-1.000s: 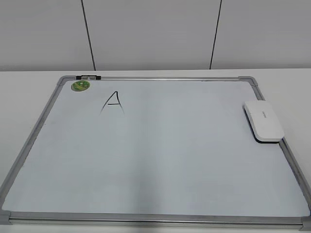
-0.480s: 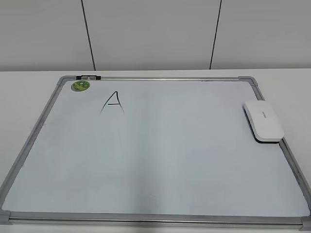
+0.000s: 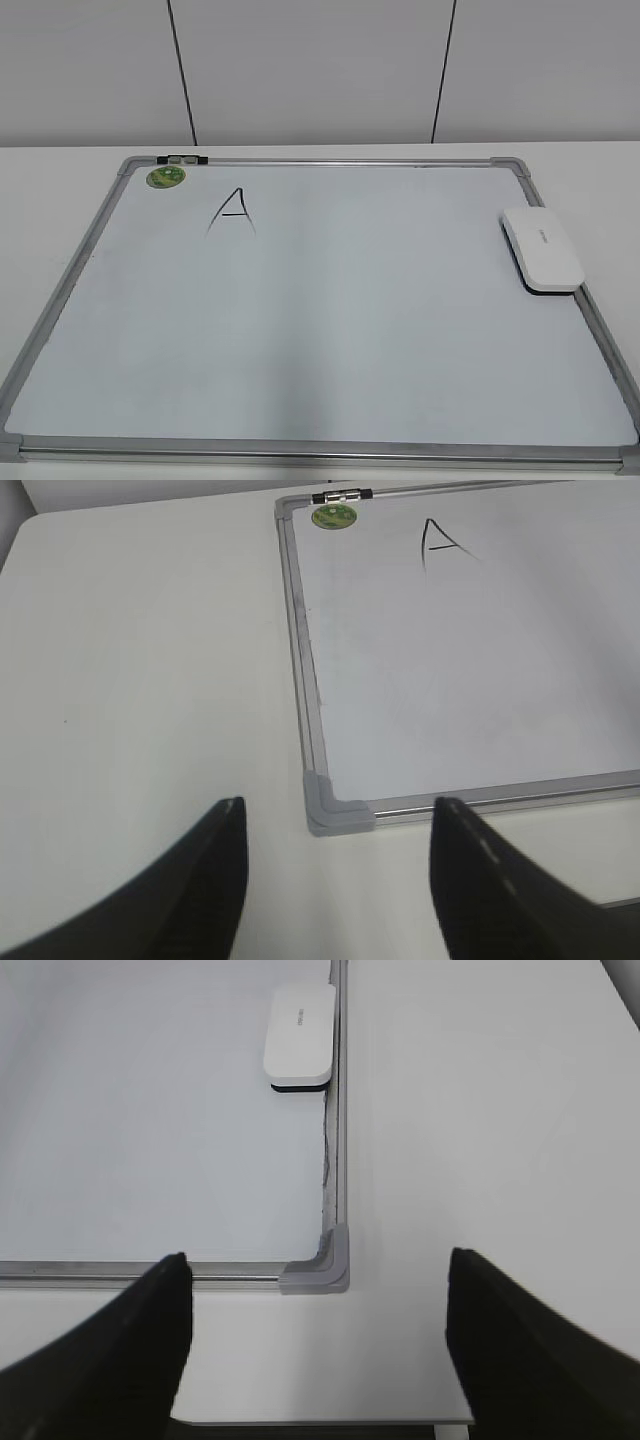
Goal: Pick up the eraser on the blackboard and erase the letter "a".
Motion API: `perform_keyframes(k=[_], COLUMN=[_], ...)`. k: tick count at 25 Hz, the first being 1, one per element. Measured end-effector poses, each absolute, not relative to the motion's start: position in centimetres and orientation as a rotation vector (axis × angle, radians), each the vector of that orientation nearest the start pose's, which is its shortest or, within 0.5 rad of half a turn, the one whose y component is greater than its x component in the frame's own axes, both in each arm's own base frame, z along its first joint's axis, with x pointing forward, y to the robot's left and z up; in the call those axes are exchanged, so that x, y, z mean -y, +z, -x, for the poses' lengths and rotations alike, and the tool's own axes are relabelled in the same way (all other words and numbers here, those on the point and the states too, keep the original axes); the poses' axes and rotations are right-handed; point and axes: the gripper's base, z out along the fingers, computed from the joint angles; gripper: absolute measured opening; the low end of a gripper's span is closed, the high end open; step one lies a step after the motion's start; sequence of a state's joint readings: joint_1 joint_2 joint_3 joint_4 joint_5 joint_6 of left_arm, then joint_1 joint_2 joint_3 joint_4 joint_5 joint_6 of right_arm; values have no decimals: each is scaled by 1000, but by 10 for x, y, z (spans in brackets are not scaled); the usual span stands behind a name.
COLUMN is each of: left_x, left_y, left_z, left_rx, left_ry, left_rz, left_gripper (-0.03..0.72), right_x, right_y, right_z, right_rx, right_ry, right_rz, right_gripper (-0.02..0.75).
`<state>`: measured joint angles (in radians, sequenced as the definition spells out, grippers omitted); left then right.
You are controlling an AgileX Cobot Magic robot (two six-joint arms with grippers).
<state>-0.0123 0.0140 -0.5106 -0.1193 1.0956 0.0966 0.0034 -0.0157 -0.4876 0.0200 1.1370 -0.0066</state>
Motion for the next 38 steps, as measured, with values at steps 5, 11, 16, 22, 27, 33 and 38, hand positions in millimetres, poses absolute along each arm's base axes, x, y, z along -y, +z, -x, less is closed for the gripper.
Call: perform_keyframes(k=[5,11,16,22,27,33,38], left_x=[10,10,10,10,10,10,10], left_y=[278,278,278,278,278,278,278], left_z=[7,7,7,7,7,7,7], left_rx=[-2072,-2072,-2072,-2072,-2072,-2072,-2072], left_ry=[-92,-92,-92,-92,-92,-92,-92], left_rz=[-121,-121,-121,-121,-121,-121,-121], left_gripper=[393,344,307,295,294,276,265], right_x=[-1,-1,-1,-1,-1,-1,-1], right_y=[268,268,268,268,268,268,268], right_z=[9,9,9,9,9,9,9], right_rx=[-2118,-2118,-2118,-2118,-2118,-2118,-2118], right_ry=[24,24,21,21,18,8,7], right_rz=[5,5,5,5,12,29,30], right_gripper=[587,587,587,587,587,587,587])
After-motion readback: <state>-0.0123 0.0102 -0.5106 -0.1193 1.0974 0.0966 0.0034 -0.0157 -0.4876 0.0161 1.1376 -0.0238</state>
